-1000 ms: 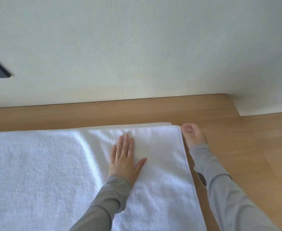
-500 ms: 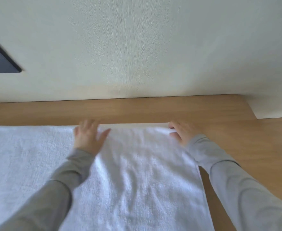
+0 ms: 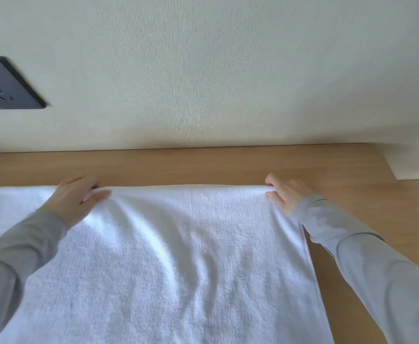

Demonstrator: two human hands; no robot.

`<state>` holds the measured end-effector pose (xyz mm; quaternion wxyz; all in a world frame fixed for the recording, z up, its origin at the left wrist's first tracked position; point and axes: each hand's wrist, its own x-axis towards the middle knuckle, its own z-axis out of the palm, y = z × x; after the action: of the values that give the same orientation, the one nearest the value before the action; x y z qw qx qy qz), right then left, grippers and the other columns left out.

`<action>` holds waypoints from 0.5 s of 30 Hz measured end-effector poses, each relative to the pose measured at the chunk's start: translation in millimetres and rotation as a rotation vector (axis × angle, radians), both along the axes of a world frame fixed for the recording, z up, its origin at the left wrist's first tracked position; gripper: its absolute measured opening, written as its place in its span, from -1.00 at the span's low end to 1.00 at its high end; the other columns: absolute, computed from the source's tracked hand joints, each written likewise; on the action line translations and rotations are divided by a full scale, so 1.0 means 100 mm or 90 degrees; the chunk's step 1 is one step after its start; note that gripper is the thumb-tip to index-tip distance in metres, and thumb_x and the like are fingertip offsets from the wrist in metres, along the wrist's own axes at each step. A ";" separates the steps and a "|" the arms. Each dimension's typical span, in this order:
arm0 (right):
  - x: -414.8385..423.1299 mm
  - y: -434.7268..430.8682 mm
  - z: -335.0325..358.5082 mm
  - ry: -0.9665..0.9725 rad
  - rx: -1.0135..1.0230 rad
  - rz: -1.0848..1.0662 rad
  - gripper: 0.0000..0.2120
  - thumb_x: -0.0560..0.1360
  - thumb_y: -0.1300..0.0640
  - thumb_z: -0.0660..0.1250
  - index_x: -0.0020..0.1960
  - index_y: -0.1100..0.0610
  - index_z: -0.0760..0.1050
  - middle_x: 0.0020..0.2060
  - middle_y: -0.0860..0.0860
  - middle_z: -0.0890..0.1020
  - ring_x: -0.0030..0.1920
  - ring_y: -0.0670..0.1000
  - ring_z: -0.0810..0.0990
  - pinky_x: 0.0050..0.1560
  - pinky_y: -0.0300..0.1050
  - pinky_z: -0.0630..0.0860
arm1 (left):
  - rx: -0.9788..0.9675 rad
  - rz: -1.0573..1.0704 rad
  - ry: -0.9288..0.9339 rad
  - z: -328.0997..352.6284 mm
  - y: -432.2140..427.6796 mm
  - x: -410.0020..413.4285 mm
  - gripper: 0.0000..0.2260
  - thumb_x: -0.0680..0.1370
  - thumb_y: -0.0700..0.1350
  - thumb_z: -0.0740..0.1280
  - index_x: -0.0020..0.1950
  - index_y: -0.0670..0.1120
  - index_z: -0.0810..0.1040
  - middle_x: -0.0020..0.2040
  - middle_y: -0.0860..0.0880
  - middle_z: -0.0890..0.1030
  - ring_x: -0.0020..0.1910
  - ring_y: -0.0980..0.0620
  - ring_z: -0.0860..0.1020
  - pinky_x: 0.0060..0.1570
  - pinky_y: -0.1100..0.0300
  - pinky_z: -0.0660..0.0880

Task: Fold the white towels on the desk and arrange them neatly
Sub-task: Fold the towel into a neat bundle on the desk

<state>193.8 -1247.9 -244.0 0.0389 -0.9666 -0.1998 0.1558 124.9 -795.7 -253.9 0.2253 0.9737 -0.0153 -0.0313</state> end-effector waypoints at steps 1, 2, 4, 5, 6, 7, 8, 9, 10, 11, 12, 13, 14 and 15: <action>0.02 0.01 0.00 0.001 0.005 -0.017 -0.76 0.60 0.04 0.09 0.20 0.14 0.28 -0.20 0.08 0.55 -0.22 0.11 0.50 -0.23 -0.12 0.32 | -0.021 -0.001 0.001 0.03 0.06 0.00 -0.67 0.51 0.16 0.24 -0.35 0.06 0.24 -0.42 0.02 0.36 -0.38 -0.04 0.36 -0.29 0.08 0.27; 0.05 0.04 0.00 0.007 0.008 -0.029 -0.75 0.60 0.03 0.09 0.21 0.13 0.27 -0.18 0.10 0.57 -0.19 0.13 0.52 -0.22 -0.12 0.33 | -0.037 0.006 0.009 0.05 0.11 0.00 -0.66 0.54 0.10 0.27 -0.36 0.05 0.25 -0.41 0.01 0.36 -0.38 -0.04 0.37 -0.29 0.12 0.29; 0.12 0.09 -0.02 0.027 -0.020 -0.027 -0.75 0.60 0.03 0.10 0.21 0.14 0.27 -0.16 0.11 0.56 -0.17 0.13 0.52 -0.20 -0.11 0.36 | -0.029 0.010 0.038 0.07 0.16 0.03 -0.68 0.55 0.06 0.27 -0.35 0.03 0.27 -0.43 0.01 0.37 -0.39 -0.01 0.39 -0.31 0.15 0.31; 0.15 0.12 -0.03 0.034 -0.035 -0.025 -0.77 0.60 0.03 0.11 0.18 0.13 0.28 -0.18 0.09 0.52 -0.19 0.11 0.49 -0.21 -0.12 0.35 | -0.009 0.006 0.054 0.06 0.15 0.06 -0.69 0.54 0.08 0.25 -0.35 0.02 0.28 -0.44 0.01 0.38 -0.39 0.01 0.40 -0.32 0.14 0.31; 0.17 0.14 -0.05 0.036 -0.045 -0.027 -0.80 0.60 0.03 0.12 0.14 0.12 0.29 -0.22 0.07 0.47 -0.21 0.09 0.45 -0.22 -0.14 0.32 | 0.018 -0.001 0.064 0.05 0.12 0.10 -0.68 0.53 0.10 0.23 -0.34 0.00 0.28 -0.45 0.00 0.39 -0.40 -0.01 0.41 -0.34 0.11 0.30; 0.18 0.15 -0.06 0.035 -0.051 -0.032 -0.84 0.59 0.03 0.12 0.10 0.10 0.28 -0.25 0.04 0.44 -0.22 0.08 0.42 -0.23 -0.15 0.29 | 0.048 -0.005 0.067 0.03 0.09 0.13 -0.67 0.54 0.10 0.23 -0.33 -0.04 0.29 -0.45 -0.02 0.40 -0.39 -0.05 0.42 -0.36 0.09 0.29; 0.18 0.15 -0.07 0.028 -0.051 -0.040 -0.86 0.59 0.03 0.12 0.07 0.09 0.28 -0.27 0.04 0.43 -0.24 0.07 0.42 -0.23 -0.15 0.28 | 0.078 -0.003 0.064 0.00 0.07 0.17 -0.66 0.56 0.08 0.24 -0.33 -0.06 0.29 -0.44 -0.03 0.41 -0.39 -0.09 0.42 -0.36 0.08 0.30; 0.17 0.15 -0.09 0.019 -0.047 -0.049 -0.85 0.59 0.03 0.12 0.08 0.11 0.29 -0.27 0.04 0.44 -0.24 0.07 0.43 -0.23 -0.16 0.29 | 0.104 0.005 0.062 -0.03 0.06 0.19 -0.67 0.56 0.04 0.24 -0.32 -0.07 0.29 -0.43 -0.04 0.43 -0.37 -0.11 0.43 -0.35 0.08 0.30; 0.17 0.14 -0.10 0.008 -0.039 -0.062 -0.81 0.59 0.03 0.13 0.11 0.13 0.30 -0.27 0.05 0.46 -0.24 0.07 0.43 -0.23 -0.15 0.31 | 0.123 0.009 0.060 -0.06 0.06 0.21 -0.69 0.56 0.03 0.24 -0.33 -0.05 0.28 -0.41 -0.05 0.44 -0.35 -0.12 0.44 -0.34 0.08 0.30; 0.17 0.12 -0.11 -0.002 -0.029 -0.073 -0.79 0.59 0.03 0.13 0.13 0.15 0.31 -0.26 0.06 0.46 -0.24 0.07 0.43 -0.22 -0.14 0.33 | 0.133 0.010 0.057 -0.09 0.06 0.22 -0.69 0.56 0.02 0.24 -0.34 0.00 0.26 -0.41 -0.06 0.45 -0.34 -0.11 0.44 -0.34 0.09 0.29; 0.16 0.12 -0.12 -0.013 -0.021 -0.080 -0.77 0.59 0.03 0.14 0.13 0.16 0.32 -0.26 0.06 0.46 -0.25 0.07 0.43 -0.22 -0.13 0.33 | 0.133 0.007 0.051 -0.10 0.06 0.23 -0.68 0.56 0.00 0.25 -0.35 0.04 0.22 -0.41 -0.05 0.44 -0.35 -0.11 0.43 -0.35 0.10 0.27; 0.16 0.12 -0.13 -0.021 -0.016 -0.083 -0.77 0.58 0.02 0.16 0.12 0.16 0.33 -0.27 0.06 0.46 -0.26 0.07 0.43 -0.23 -0.13 0.33 | 0.130 0.005 0.043 -0.11 0.06 0.23 -0.65 0.55 -0.01 0.26 -0.36 0.07 0.19 -0.42 -0.03 0.42 -0.36 -0.10 0.41 -0.36 0.11 0.25; 0.16 0.12 -0.14 -0.028 -0.013 -0.087 -0.78 0.57 0.01 0.17 0.09 0.16 0.33 -0.29 0.07 0.46 -0.27 0.07 0.43 -0.25 -0.14 0.31 | 0.125 0.003 0.034 -0.12 0.05 0.22 -0.65 0.55 -0.03 0.28 -0.36 0.07 0.18 -0.43 -0.01 0.39 -0.37 -0.09 0.40 -0.37 0.12 0.23; 0.15 0.13 -0.15 -0.032 -0.008 -0.098 -0.78 0.56 -0.01 0.20 0.05 0.14 0.34 -0.30 0.06 0.46 -0.28 0.07 0.43 -0.26 -0.14 0.30 | 0.121 0.005 0.029 -0.12 0.05 0.22 -0.65 0.54 -0.03 0.29 -0.35 0.06 0.19 -0.43 0.01 0.37 -0.38 -0.08 0.38 -0.37 0.12 0.21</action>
<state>209.1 -1235.1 -258.7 0.0398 -0.9829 -0.1249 0.1297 146.5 -790.5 -265.7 0.1324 0.9897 -0.0032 -0.0536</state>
